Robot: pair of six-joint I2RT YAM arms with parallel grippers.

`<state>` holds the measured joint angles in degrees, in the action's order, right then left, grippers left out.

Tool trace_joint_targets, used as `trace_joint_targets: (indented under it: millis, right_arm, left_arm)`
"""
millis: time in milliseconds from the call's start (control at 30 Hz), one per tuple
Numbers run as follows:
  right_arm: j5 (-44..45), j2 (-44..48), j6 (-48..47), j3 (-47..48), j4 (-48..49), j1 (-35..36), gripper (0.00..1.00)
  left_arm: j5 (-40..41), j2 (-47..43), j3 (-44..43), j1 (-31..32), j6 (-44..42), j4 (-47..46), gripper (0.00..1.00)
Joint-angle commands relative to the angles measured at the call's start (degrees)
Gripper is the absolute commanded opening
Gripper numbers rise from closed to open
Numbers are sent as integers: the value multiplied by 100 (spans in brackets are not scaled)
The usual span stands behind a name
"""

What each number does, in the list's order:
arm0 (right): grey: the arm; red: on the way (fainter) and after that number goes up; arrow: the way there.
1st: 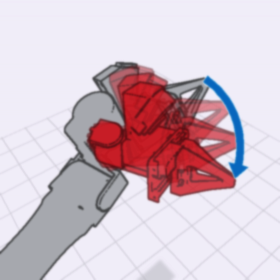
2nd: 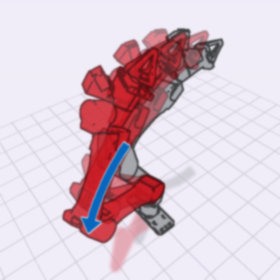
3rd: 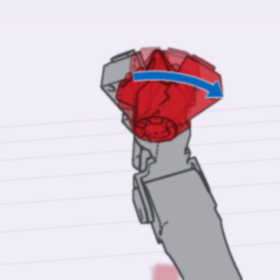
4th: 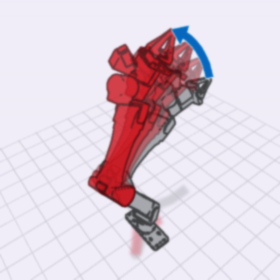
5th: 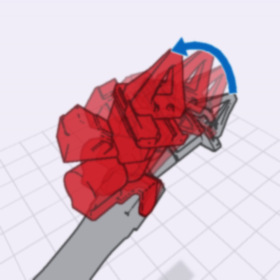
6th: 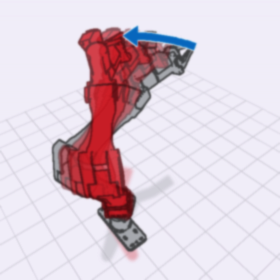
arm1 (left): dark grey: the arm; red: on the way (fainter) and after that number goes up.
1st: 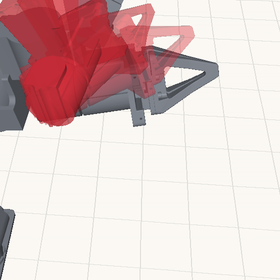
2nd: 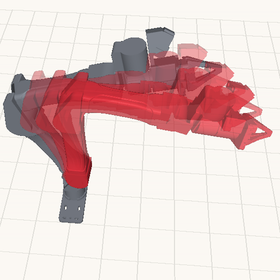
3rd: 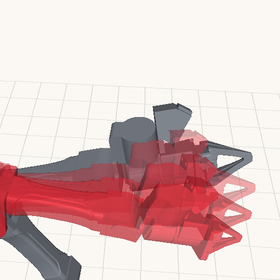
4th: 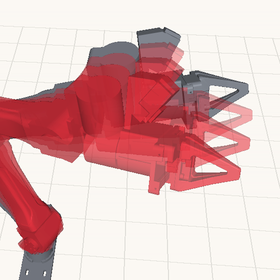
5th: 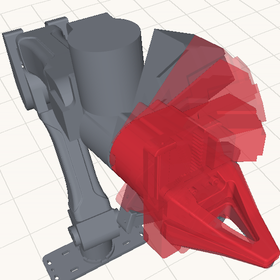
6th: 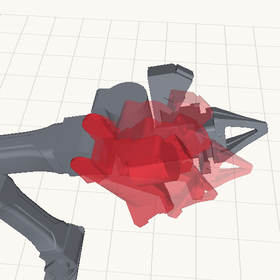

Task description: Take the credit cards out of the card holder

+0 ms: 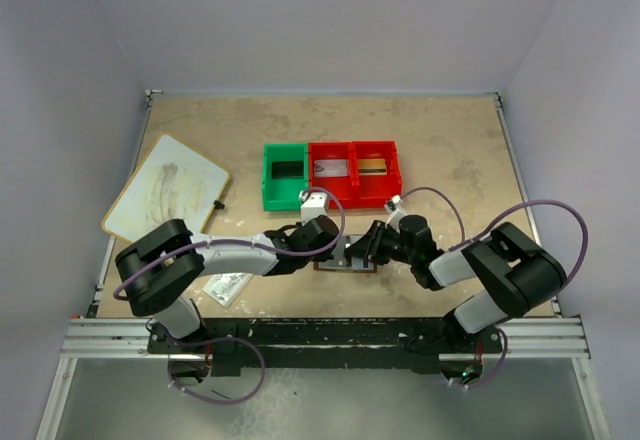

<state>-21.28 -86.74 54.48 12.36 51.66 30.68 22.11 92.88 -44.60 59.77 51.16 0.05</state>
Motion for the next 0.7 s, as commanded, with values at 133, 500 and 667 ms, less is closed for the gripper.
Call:
trace_joint_targets:
  millis: [133,500,667]
  right_arm:
    - [-48,-272,73,-163,414,-34,10]
    - [561,1067,-333,-229,-1074,-246,5]
    - [466,1226,-457,-249,-1245,-371,6]
  left_arm:
    - [31,271,-35,61,-176,619,0]
    - [127,318,-125,63,-203,782,0]
    - [136,354,-154,74,-204,803,0]
